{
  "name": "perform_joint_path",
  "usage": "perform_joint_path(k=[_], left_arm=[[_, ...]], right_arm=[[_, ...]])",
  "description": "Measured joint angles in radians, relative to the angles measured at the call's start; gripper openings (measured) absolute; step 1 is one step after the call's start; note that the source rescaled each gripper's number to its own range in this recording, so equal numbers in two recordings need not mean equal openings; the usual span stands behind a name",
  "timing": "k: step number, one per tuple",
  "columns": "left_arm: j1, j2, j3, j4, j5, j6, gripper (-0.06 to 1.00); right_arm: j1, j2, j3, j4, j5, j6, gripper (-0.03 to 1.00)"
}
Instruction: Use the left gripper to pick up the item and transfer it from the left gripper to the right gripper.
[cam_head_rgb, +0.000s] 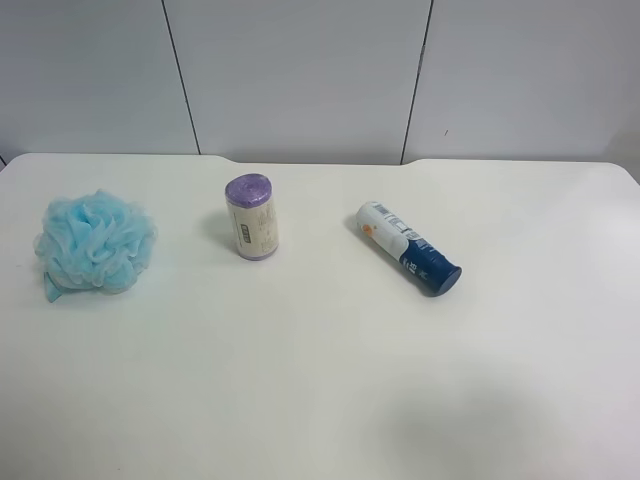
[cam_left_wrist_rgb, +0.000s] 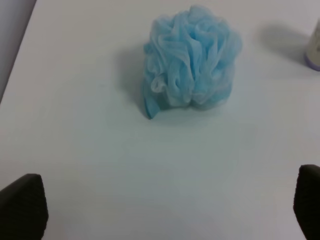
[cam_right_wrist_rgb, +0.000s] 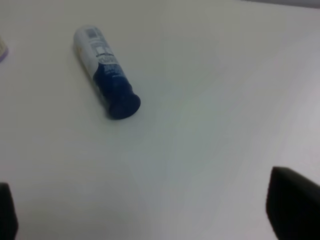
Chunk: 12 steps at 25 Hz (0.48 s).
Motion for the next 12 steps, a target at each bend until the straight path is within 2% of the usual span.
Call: perform_joint_path(k=[7,12], left_arm=[[0.000,0.446,-0.186,-0.005,-0.019,0.006,1.00],[0.000,0.743,-0.272,-0.022,-0.080,-0.002,1.00]], right_arm=[[0.000,0.000,0.000,0.000,0.000,0.000,0.98],[0.000,0.000,0.000,0.000,0.000,0.000,0.98]])
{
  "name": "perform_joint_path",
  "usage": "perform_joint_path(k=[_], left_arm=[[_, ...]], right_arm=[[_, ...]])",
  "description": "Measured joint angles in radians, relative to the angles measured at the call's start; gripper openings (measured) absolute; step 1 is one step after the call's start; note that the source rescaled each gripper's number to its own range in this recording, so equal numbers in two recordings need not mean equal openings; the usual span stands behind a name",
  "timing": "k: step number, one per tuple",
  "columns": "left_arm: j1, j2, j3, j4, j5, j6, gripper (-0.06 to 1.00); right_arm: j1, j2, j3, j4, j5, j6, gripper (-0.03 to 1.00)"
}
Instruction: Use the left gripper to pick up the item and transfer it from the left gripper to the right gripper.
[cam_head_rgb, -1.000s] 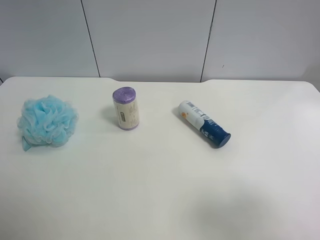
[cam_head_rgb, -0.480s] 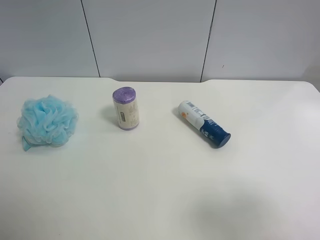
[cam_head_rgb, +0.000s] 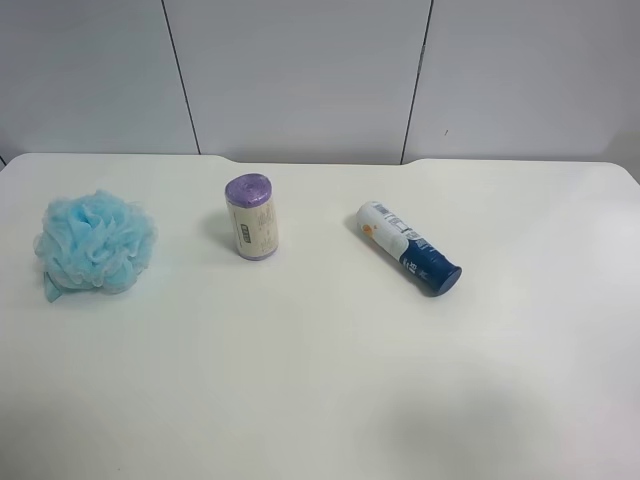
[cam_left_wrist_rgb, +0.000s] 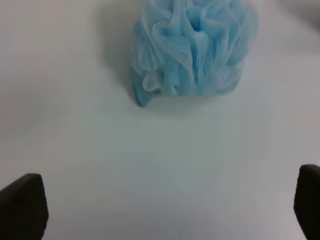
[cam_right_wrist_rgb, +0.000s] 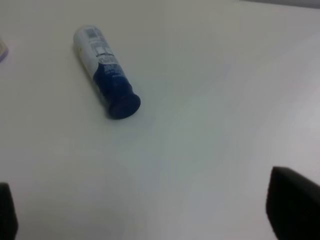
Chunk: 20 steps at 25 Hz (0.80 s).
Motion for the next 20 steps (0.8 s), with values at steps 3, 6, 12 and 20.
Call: perform_joint_path(k=[3,6,12,20], left_arm=[[0.000,0.158,-0.034,-0.027,-0.044,0.002,1.00],[0.000,0.290,-0.055,-0.064,-0.093,0.020,1.00],[-0.059,0.505,-0.111,-0.070,-0.214,0.030,1.00],[-0.105,0.733,-0.153,-0.066,-0.342,0.028,1.00]], right_arm=[[0.000,0.000,0.000,0.000,0.000,0.000,0.98],[0.000,0.000,0.000,0.000,0.000,0.000,0.98],[0.000,0.000,0.000,0.000,0.000,0.000,0.98],[0.000,0.000,0.000,0.000,0.000,0.000,0.98]])
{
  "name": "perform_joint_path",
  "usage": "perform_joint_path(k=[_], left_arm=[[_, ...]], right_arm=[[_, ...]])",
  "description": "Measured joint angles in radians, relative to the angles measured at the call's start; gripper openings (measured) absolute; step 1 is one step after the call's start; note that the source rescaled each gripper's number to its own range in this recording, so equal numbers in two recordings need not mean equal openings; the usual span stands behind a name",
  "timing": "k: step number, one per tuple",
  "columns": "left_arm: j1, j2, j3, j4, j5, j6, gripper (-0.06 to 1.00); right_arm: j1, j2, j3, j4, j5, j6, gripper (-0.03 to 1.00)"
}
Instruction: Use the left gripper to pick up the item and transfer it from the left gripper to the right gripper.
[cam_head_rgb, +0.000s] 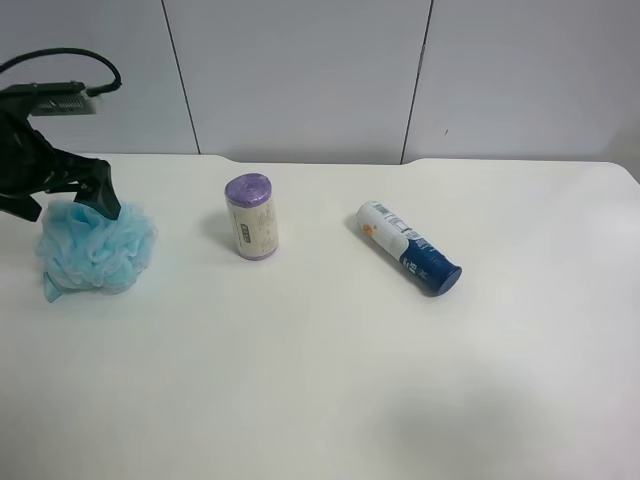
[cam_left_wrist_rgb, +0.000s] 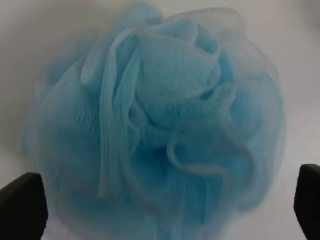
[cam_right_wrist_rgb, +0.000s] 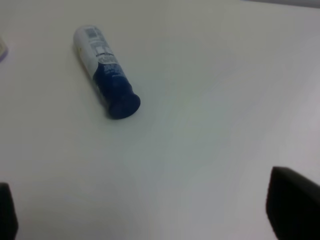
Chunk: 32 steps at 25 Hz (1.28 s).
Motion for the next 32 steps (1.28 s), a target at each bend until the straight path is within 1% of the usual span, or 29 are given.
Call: perform_joint_path(k=[6,7,9,11,12,14,16,17,18,20,27,32], left_arm=[[-0.001,0.096,-0.005,0.007,-0.061,-0.001,1.00],[-0.001,0.104,-0.005,0.009,-0.069,-0.001,0.99],[-0.001,0.119,-0.005,0.011,-0.073,-0.001,0.92],[-0.001,0.128,-0.005,0.012,-0.076,-0.001,0.80],[-0.001,0.130,-0.005,0.013,-0.077,-0.001,0.71],[-0.001,0.130,-0.005,0.013,-0.077,-0.001,0.49],[-0.001,0.130,-0.006,0.012,-0.076,-0.001,0.18],[-0.001,0.130,-0.006,0.012,-0.071,-0.001,0.09],[-0.001,0.128,-0.007,0.012,-0.061,-0.001,0.05],[-0.001,0.113,-0.011,0.011,-0.033,-0.001,0.03],[-0.001,-0.012,-0.118,0.012,0.169,0.001,0.03],[-0.002,-0.151,-0.150,-0.032,0.252,0.037,0.02]], right_arm=[[0.000,0.000,0.000,0.000,0.000,0.000,0.98],[0.000,0.000,0.000,0.000,0.000,0.000,0.98],[0.000,0.000,0.000,0.000,0.000,0.000,0.98],[0.000,0.000,0.000,0.000,0.000,0.000,0.98],[0.000,0.000,0.000,0.000,0.000,0.000,0.98],[0.000,0.000,0.000,0.000,0.000,0.000,0.98],[0.000,0.000,0.000,0.000,0.000,0.000,0.98],[0.000,0.000,0.000,0.000,0.000,0.000,0.98],[0.000,0.000,0.000,0.000,0.000,0.000,0.98],[0.000,0.000,0.000,0.000,0.000,0.000,0.98],[0.000,0.000,0.000,0.000,0.000,0.000,0.98],[0.000,0.000,0.000,0.000,0.000,0.000,0.98]])
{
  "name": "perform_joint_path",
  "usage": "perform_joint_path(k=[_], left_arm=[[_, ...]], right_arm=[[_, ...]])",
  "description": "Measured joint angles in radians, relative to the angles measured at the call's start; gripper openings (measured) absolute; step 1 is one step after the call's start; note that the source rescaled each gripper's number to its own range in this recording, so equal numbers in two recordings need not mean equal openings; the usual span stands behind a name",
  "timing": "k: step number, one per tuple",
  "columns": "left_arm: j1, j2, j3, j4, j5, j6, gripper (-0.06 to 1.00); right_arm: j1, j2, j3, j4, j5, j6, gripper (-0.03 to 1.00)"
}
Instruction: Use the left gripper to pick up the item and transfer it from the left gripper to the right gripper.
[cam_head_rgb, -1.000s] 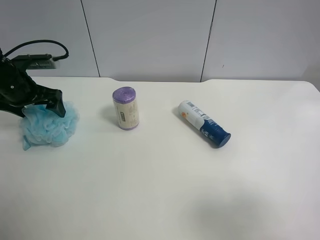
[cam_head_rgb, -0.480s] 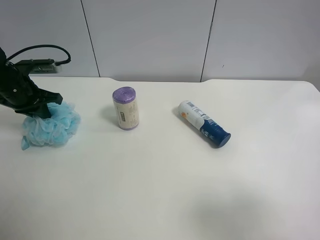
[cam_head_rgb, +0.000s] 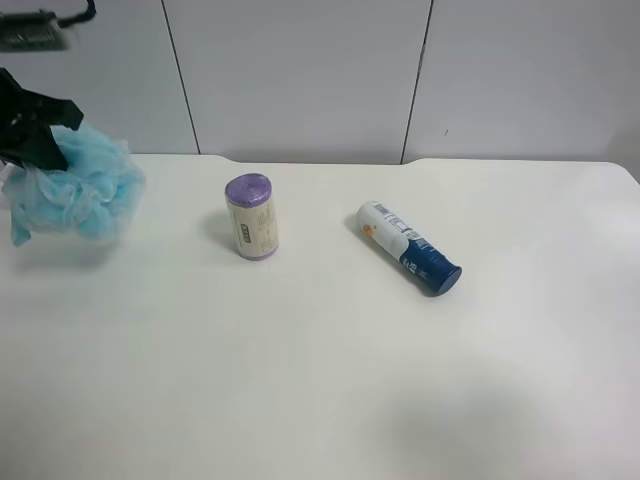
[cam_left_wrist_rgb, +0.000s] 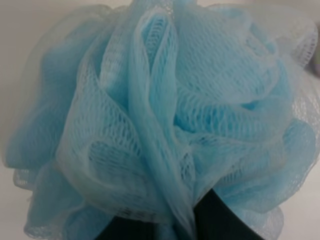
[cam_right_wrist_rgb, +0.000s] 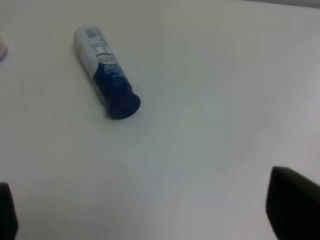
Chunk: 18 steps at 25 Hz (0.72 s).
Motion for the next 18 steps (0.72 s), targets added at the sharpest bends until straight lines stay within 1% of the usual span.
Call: perform_joint_path(k=[3,5,7,9,11,14,16,18], left_arm=[[0.000,-0.070,-0.004,-0.049,0.048,0.032,0.02],[0.000,-0.100,-0.004,-0.099,0.086,0.065,0.02],[-0.002,-0.124,-0.004,-0.167,0.115,0.101,0.02],[-0.022,-0.151,-0.004,-0.216,0.126,0.135,0.02],[-0.064,-0.173,-0.004,-0.247,0.131,0.148,0.02],[-0.159,-0.191,-0.004,-0.281,0.131,0.156,0.02],[-0.235,-0.193,-0.004,-0.308,0.128,0.157,0.02],[-0.309,-0.193,-0.004,-0.328,0.102,0.157,0.01]], right_arm=[[0.000,0.000,0.000,0.000,0.000,0.000,0.98],[0.000,0.000,0.000,0.000,0.000,0.000,0.98],[0.000,0.000,0.000,0.000,0.000,0.000,0.98],[0.000,0.000,0.000,0.000,0.000,0.000,0.98],[0.000,0.000,0.000,0.000,0.000,0.000,0.98],[0.000,0.000,0.000,0.000,0.000,0.000,0.98],[0.000,0.000,0.000,0.000,0.000,0.000,0.98],[0.000,0.000,0.000,0.000,0.000,0.000,0.98]])
